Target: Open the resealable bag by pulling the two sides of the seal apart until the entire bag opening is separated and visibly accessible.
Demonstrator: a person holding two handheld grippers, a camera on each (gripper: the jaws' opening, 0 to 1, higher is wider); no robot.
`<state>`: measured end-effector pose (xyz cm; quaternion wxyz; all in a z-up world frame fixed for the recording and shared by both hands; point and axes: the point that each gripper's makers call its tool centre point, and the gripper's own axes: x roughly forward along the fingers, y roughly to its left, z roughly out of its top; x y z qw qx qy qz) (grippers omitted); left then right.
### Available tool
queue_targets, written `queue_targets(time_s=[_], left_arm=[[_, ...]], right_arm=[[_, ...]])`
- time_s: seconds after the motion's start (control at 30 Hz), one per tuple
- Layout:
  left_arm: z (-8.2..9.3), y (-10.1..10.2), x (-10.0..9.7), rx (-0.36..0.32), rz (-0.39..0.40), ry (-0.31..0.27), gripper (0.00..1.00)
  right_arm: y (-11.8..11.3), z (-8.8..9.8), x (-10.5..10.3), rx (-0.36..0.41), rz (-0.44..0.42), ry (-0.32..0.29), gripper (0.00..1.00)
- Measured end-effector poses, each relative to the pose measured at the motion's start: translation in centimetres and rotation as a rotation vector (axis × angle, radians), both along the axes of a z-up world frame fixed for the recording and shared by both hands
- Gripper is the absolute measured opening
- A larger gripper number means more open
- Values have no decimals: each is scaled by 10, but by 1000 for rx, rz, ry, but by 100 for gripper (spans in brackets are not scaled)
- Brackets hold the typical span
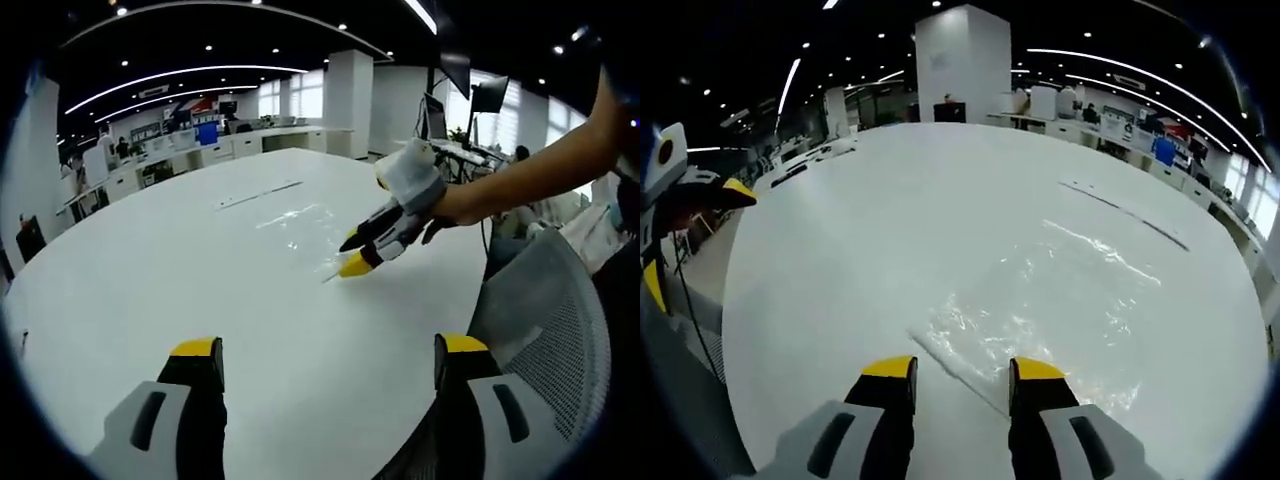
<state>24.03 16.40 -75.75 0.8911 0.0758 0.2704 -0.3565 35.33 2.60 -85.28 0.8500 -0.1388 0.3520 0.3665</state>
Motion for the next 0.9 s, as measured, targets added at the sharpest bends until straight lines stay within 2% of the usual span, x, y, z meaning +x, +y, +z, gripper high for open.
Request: queue_targets(time_s=[0.3, 0.53, 0.67, 0.9], left_arm=[[-3, -3, -5, 11, -31, 14, 82], [-7, -4, -7, 17, -43, 27, 81], [-8, -7, -10, 18, -58, 32, 80], [-8, -9, -11, 20, -66, 33, 80]], right_arm=[[1, -6, -1, -43, 43, -15, 26], [2, -5, -5, -64, 61, -30, 13], [9, -5, -12, -66, 102, -40, 6], [16, -6, -22, -77, 182, -49, 2]])
